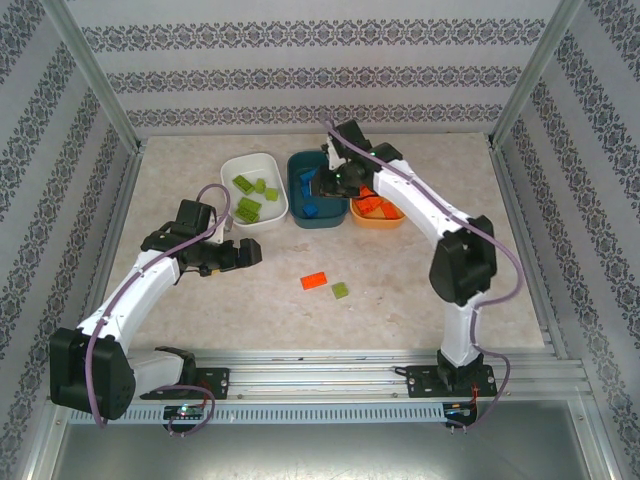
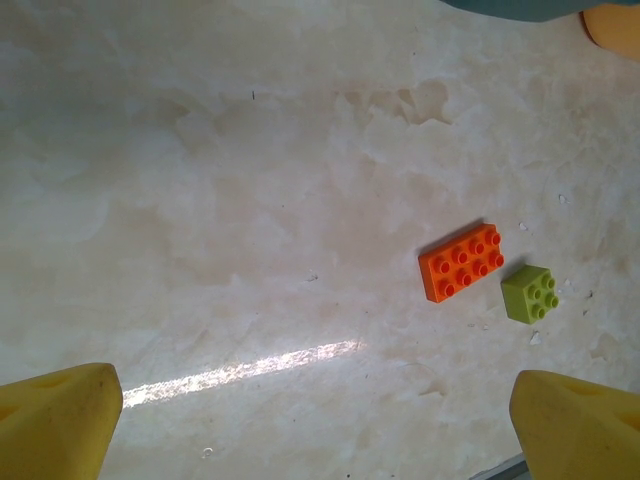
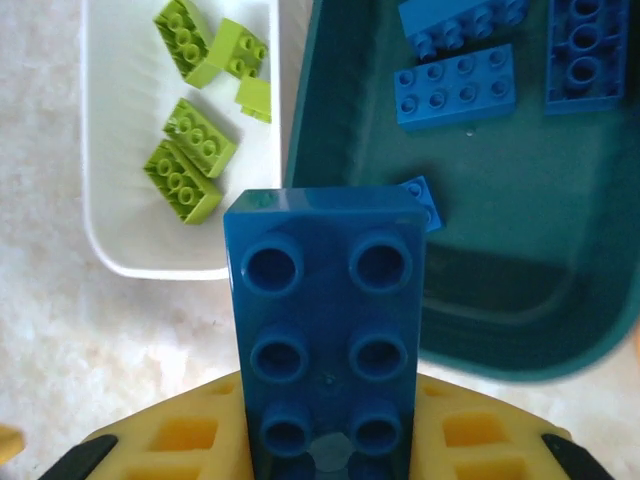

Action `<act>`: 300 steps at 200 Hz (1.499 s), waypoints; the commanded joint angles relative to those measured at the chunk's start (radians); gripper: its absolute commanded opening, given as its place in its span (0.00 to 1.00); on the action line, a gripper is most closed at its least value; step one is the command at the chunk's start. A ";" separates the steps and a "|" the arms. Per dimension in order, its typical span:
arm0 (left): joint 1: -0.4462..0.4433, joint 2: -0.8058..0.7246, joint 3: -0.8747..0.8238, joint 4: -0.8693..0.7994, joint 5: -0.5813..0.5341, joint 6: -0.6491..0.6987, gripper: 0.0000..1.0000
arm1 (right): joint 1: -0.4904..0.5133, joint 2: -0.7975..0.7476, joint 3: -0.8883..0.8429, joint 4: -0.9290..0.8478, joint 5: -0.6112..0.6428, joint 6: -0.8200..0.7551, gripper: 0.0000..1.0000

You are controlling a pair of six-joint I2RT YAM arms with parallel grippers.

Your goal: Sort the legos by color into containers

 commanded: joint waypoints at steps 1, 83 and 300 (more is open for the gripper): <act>0.018 -0.021 -0.007 0.012 0.008 0.023 1.00 | -0.011 0.077 0.086 -0.047 -0.020 -0.027 0.26; 0.033 -0.002 -0.002 0.000 0.007 0.043 1.00 | -0.024 0.197 0.077 -0.011 -0.041 -0.001 0.40; 0.041 0.006 -0.008 0.007 0.027 0.032 1.00 | 0.134 -0.345 -0.581 0.035 0.222 0.003 0.72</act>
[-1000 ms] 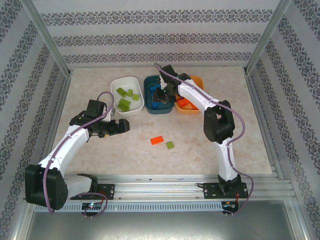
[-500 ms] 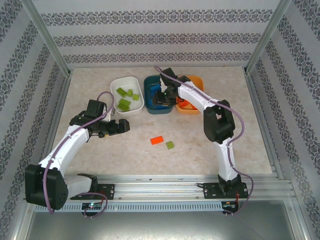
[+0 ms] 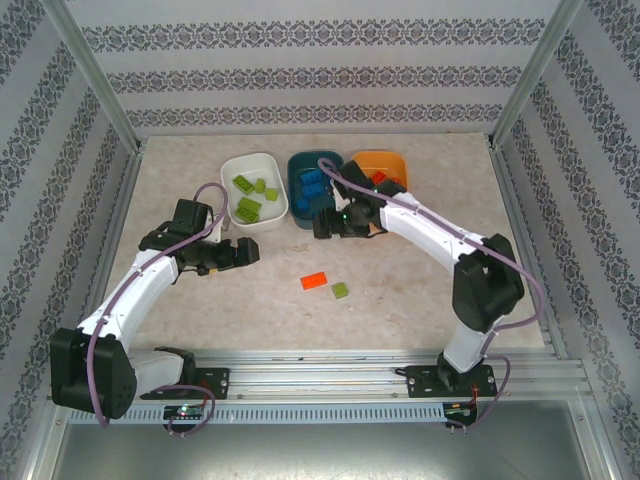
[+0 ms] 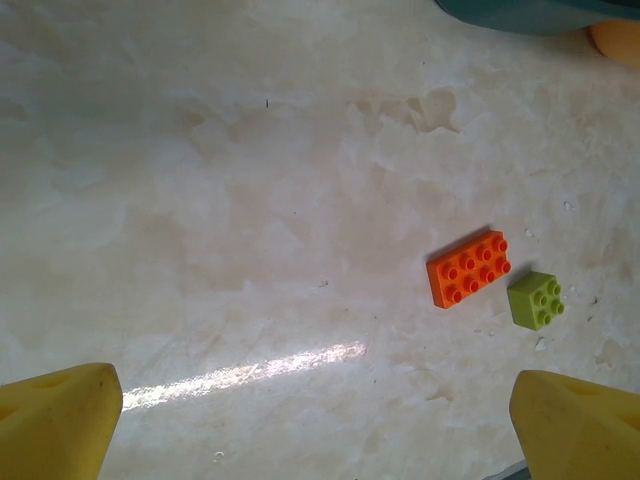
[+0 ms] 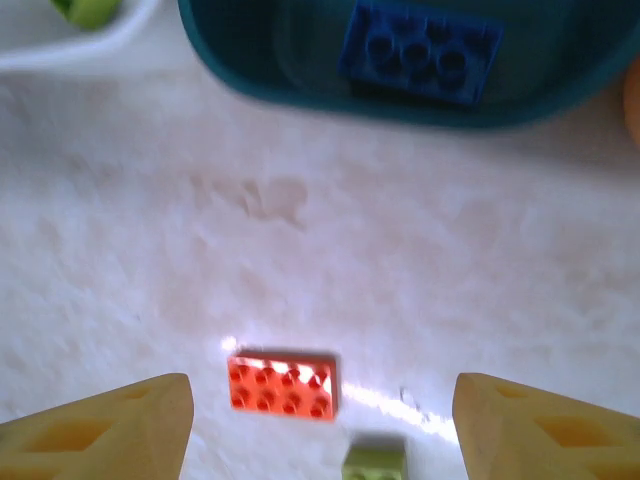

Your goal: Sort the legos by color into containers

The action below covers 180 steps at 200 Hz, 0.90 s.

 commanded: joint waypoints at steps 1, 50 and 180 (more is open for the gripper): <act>0.015 0.003 -0.009 0.008 0.020 0.013 1.00 | 0.040 -0.057 -0.102 -0.031 0.125 0.003 0.72; 0.017 0.005 -0.011 0.014 0.026 0.012 1.00 | 0.142 -0.090 -0.252 -0.020 0.199 0.051 0.75; 0.020 0.009 -0.010 0.009 0.018 0.012 1.00 | 0.211 0.113 -0.254 0.028 0.202 0.052 0.74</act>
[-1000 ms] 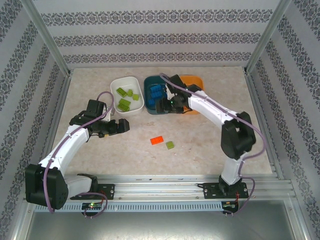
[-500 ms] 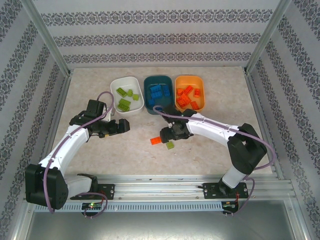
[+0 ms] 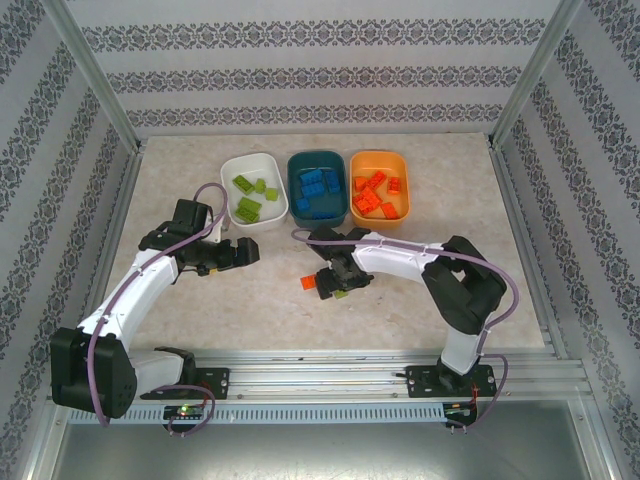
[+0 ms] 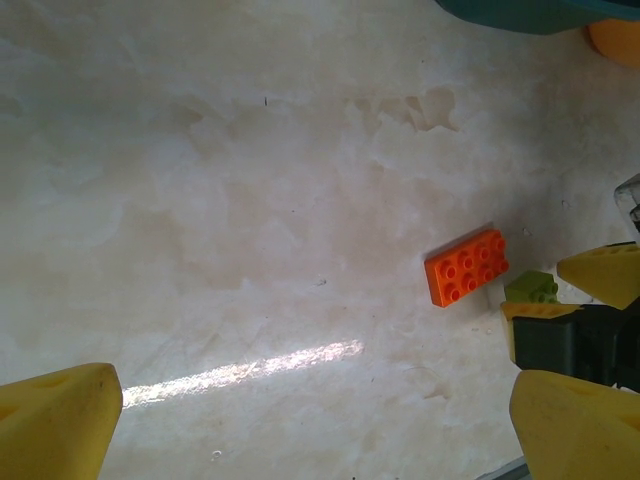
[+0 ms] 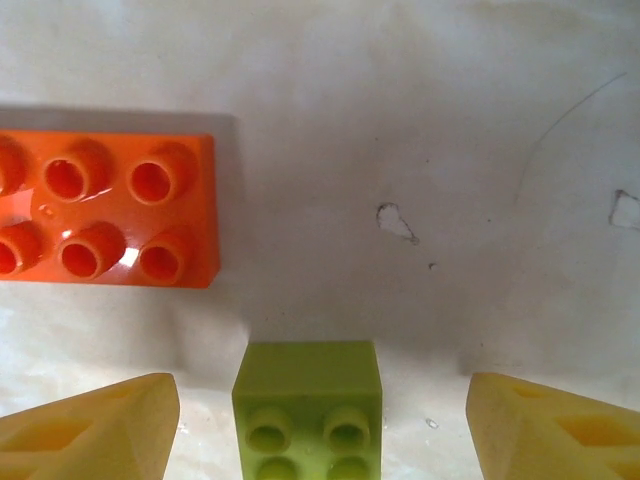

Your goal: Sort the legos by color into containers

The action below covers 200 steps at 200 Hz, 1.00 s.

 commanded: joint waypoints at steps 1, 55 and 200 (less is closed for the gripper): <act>0.013 0.006 -0.009 0.009 0.010 0.012 1.00 | 0.005 0.028 0.006 0.007 0.022 0.010 0.74; 0.013 0.009 -0.009 0.008 0.008 0.013 1.00 | 0.005 0.060 0.001 0.016 0.024 0.017 0.60; 0.015 0.009 -0.007 0.006 0.005 0.011 1.00 | -0.008 -0.080 0.118 -0.020 -0.046 0.011 0.41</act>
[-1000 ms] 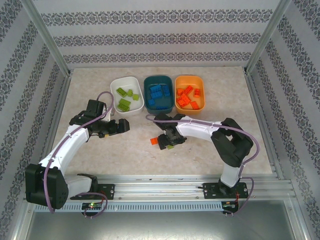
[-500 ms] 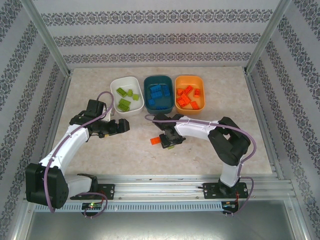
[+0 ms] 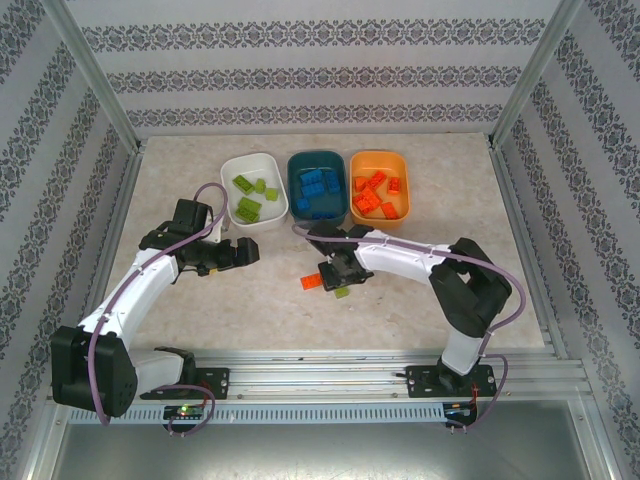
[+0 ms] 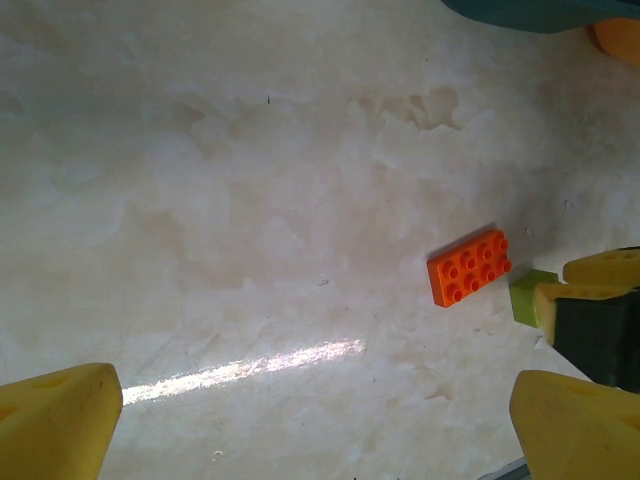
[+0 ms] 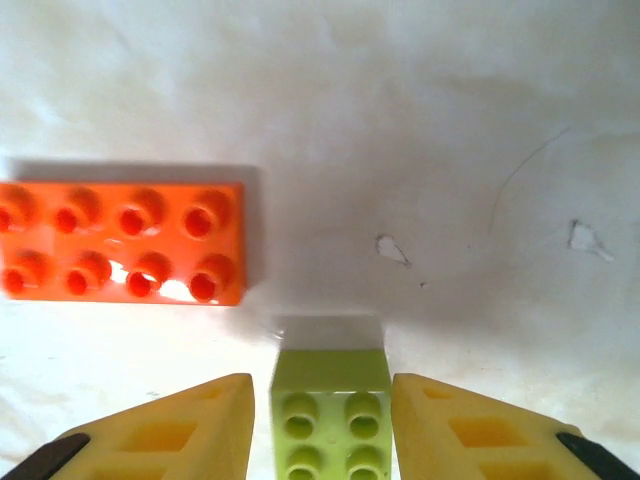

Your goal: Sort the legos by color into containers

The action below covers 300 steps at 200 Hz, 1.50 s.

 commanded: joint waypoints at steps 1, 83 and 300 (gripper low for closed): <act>0.015 0.002 -0.007 0.006 0.004 0.011 1.00 | -0.009 -0.036 0.081 -0.015 -0.060 -0.008 0.41; 0.015 -0.003 -0.006 0.002 -0.010 0.012 1.00 | -0.035 0.016 0.139 -0.134 -0.030 -0.032 0.51; 0.020 0.002 -0.006 0.002 -0.012 0.010 1.00 | -0.028 -0.001 0.131 -0.074 -0.068 -0.037 0.30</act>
